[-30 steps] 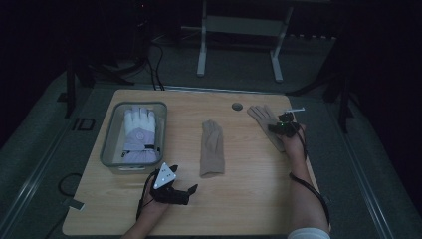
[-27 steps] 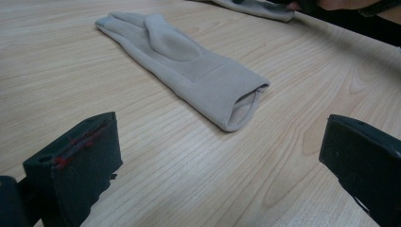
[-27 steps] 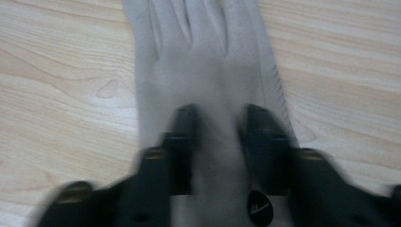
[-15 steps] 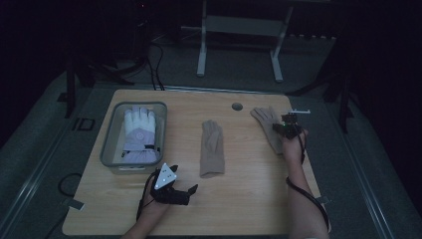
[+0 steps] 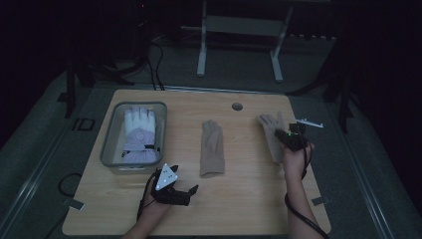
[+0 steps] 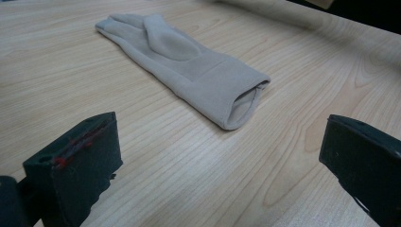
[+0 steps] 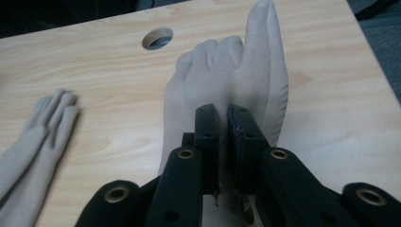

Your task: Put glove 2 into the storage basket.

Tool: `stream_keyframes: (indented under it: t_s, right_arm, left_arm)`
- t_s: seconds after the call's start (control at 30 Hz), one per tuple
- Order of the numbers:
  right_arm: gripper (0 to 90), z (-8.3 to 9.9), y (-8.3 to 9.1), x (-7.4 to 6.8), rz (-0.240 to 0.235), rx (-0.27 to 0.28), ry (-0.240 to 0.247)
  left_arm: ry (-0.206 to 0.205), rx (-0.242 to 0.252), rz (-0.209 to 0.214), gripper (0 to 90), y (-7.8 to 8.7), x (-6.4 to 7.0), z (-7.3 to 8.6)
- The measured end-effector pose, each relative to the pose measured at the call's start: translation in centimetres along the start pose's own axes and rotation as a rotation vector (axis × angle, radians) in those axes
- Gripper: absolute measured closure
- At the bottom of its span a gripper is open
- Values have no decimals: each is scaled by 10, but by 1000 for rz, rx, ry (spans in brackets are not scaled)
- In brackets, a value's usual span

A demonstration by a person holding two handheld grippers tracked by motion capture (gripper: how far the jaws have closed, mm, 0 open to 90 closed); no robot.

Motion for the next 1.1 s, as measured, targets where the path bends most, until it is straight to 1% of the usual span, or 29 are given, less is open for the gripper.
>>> stream_keyframes:
  t_s: [0.07, 0.13, 0.2, 0.23, 0.33, 0.37, 0.43, 0.5, 0.57, 0.63, 0.7, 0.73, 0.77, 0.8, 0.87, 0.9, 0.97, 1.03, 1.1]
  right_arm:
    - [832, 10, 2, 0, 1, -16, -2]
    - [832, 20, 4, 2, 21, -24, -14]
    - [832, 30, 3, 3, 39, -53, 7]
    - [831, 36, 4, 4, 49, -56, 2]
    - [827, 50, 4, 8, 63, -85, 0]
    - [825, 55, 3, 9, 59, -103, 4]
    - [813, 62, 1, 10, 52, -118, -8]
    - [794, 70, -2, 12, 58, -142, 9]
    - [772, 75, -4, 13, 66, -154, 31]
    - [728, 76, -5, 12, 62, -149, 40]
    - [665, 77, -5, 9, 51, -155, 73]
    - [653, 77, -5, 9, 48, -157, 78]
    - [630, 78, -5, 8, 45, -163, 77]
    - [598, 78, -4, 7, 34, -163, 75]
    - [560, 80, -3, 5, 17, -170, 71]
    - [546, 80, -2, 4, 11, -170, 73]
    - [547, 82, 0, 1, -6, -177, 85]
    - [536, 86, 0, -3, -47, -183, 89]
    - [533, 88, 1, -3, -50, -174, 100]
  left_arm:
    - [-3, 1, -1, 0, 0, 0, 0]
    - [-5, 0, -2, 0, 0, 0, 0]
    - [-6, 1, -1, 0, 0, 1, 0]
    - [-7, 0, -2, 0, 0, 1, 0]
    - [-11, -1, -3, 0, 0, 1, 0]
    - [-12, -1, -3, 0, 0, 1, 0]
    - [-15, -2, -6, 0, 0, 1, 0]
    - [-14, -3, -5, 0, 0, 1, 0]
    - [-12, -4, -4, 0, 0, 1, 0]
    - [-13, -4, -4, 0, 0, 1, 0]
    - [-13, -3, -4, 0, 0, 1, 0]
    - [-13, -3, -4, 0, 0, 1, 0]
    - [-12, -3, -5, 0, 0, 1, 0]
    - [-12, -3, -4, 0, 0, 1, 0]
    - [-13, -3, -5, 0, 0, 1, 0]
    - [-13, -3, -5, 0, 0, 1, 0]
    - [-15, -3, -5, 0, 0, 1, 0]
    - [-16, -3, -6, 0, 0, 1, 0]
    - [-17, -3, -6, 0, 0, 1, 0]
Point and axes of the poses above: each handheld gripper's, and its own axes: y roughly backward along the jaws, z roughly out of its underside, x roughly to its right, the point moved 8 cm from there along -y, roughly forward along the jaws, and after that the axes turned 9 degrees about -z, right-handed, at the moved point
